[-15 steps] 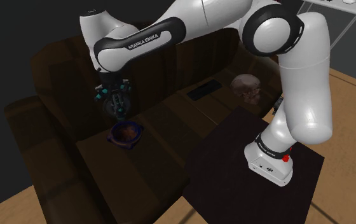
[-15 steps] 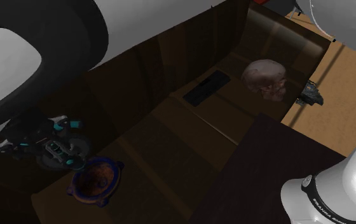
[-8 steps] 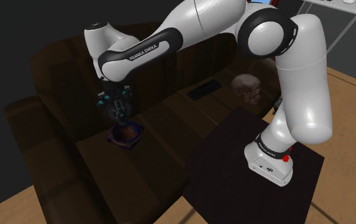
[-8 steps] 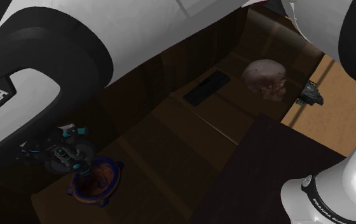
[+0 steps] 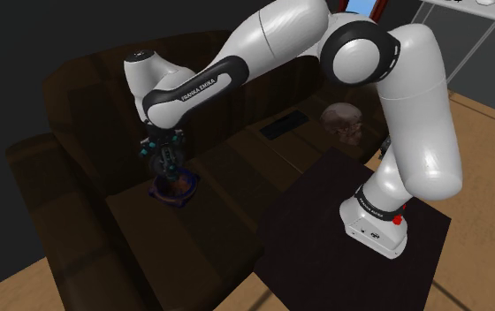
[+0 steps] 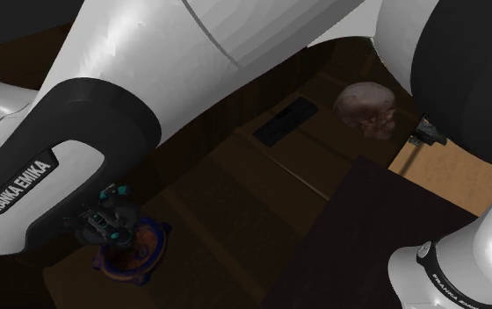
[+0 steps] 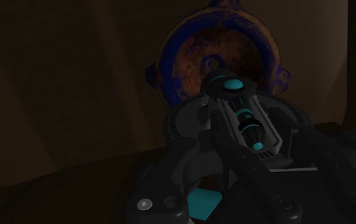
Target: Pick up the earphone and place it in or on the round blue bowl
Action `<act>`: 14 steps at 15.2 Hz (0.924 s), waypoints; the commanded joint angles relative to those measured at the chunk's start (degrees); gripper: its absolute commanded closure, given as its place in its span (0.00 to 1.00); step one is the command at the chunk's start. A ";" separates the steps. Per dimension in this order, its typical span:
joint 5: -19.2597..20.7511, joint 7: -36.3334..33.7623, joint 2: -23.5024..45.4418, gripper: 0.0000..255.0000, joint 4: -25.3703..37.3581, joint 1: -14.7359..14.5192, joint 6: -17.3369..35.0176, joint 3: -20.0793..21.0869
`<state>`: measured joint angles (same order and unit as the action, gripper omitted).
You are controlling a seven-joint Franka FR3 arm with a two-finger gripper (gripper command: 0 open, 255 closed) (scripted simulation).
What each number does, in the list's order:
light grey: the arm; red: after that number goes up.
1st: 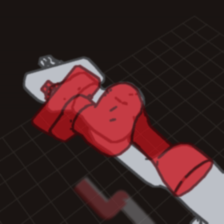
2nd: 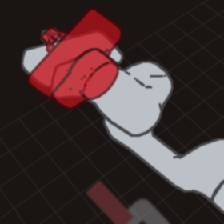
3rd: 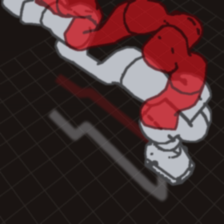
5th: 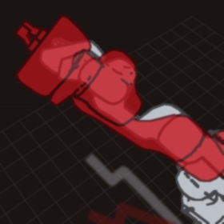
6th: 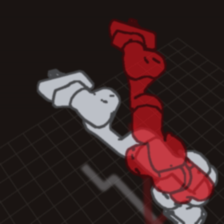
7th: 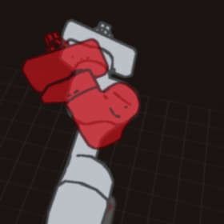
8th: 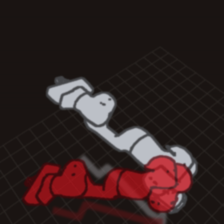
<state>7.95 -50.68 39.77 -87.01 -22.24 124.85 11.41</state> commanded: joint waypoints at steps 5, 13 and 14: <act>0.25 -0.15 1.36 1.00 0.04 -0.16 1.36 -0.19; 0.25 -0.14 1.37 0.00 0.06 -0.16 1.36 -0.19; 0.25 -0.14 1.37 0.00 0.06 -0.16 1.36 -0.19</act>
<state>8.20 -50.82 41.14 -86.96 -22.41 126.21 11.22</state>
